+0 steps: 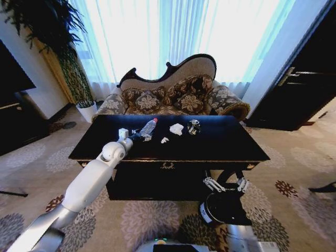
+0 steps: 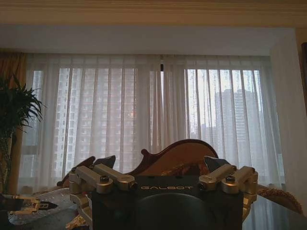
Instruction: Move to the front of the table and place the trash on the table into the trash bin.
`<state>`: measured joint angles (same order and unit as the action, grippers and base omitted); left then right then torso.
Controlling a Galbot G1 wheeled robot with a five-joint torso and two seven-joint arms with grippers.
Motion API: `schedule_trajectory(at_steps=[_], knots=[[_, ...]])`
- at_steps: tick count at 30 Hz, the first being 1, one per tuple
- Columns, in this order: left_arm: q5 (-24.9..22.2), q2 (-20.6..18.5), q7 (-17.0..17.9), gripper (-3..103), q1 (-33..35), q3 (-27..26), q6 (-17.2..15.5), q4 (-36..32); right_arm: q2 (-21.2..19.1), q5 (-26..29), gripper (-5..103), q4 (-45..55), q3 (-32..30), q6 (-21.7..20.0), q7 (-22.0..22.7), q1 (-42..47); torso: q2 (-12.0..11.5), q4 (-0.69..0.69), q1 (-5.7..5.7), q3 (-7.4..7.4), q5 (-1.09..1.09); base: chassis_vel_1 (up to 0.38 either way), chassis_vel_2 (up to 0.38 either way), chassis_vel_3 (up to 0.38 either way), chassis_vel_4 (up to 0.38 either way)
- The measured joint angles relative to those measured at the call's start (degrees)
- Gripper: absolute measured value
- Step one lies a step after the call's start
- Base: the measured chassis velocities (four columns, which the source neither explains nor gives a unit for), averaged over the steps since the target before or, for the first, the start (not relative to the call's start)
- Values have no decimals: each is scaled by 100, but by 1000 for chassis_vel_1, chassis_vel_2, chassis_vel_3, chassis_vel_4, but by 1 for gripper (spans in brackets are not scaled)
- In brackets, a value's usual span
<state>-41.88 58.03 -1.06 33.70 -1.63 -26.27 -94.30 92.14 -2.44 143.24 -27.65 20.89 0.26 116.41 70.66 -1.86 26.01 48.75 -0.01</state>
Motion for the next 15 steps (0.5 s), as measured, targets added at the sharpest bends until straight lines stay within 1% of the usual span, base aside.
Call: schedule_trajectory(at_steps=[1, 2, 4, 5, 8, 9, 10, 11, 14, 15], knots=[[2, 6, 0, 88, 17, 10, 1, 2, 0, 0, 100, 0, 2, 8, -2, 0, 0, 0, 0, 0, 0, 0, 0, 0, 0], [3, 8, 1, 88, 38, 16, 2, 2, 0, 0, 100, 0, 3, 14, -2, 4, 0, 0, 0, 0, 0, 0, 0, 0, 0], [2, 9, 2, 77, 79, 24, 10, -3, 0, 4, 100, 0, 1, 24, -2, 11, 0, 0, 0, 0, 0, 0, 0, 0, 0], [2, 9, 2, 77, 79, 24, 10, -3, 0, 4, 100, 0, 1, 24, -2, 11, 0, 0, 0, 0, 0, 0, 0, 0, 0], [-13, -7, 2, 61, 158, 12, 31, -95, 0, 17, 100, 0, -6, 47, -2, 15, 0, 0, 0, 0, 0, 0, 0, 0, 0], [-15, -15, 2, 61, 173, 3, 39, -115, 0, 20, 100, 0, -6, 51, -2, 15, 0, 0, 0, 0, 0, 0, 0, 0, 0], [-17, -31, 1, 56, 198, -14, 58, -151, 0, 26, 100, 0, -6, 56, -2, 14, 0, 0, 0, 0, 0, 0, 0, 0, 0], [-17, -31, 1, 56, 198, -14, 58, -151, 0, 26, 100, 0, -6, 56, -2, 14, 0, 0, 0, 0, 0, 0, 0, 0, 0], [-12, -145, 1, 46, 364, -198, 179, -471, 0, 126, 100, 0, -16, 58, -2, -31, 0, 0, 0, 0, 0, 0, 0, 0, 0], [-12, -145, 1, 46, 364, -198, 179, -471, 0, 126, 100, 0, -16, 58, -2, -31, 0, 0, 0, 0, 0, 0, 0, 0, 0]])
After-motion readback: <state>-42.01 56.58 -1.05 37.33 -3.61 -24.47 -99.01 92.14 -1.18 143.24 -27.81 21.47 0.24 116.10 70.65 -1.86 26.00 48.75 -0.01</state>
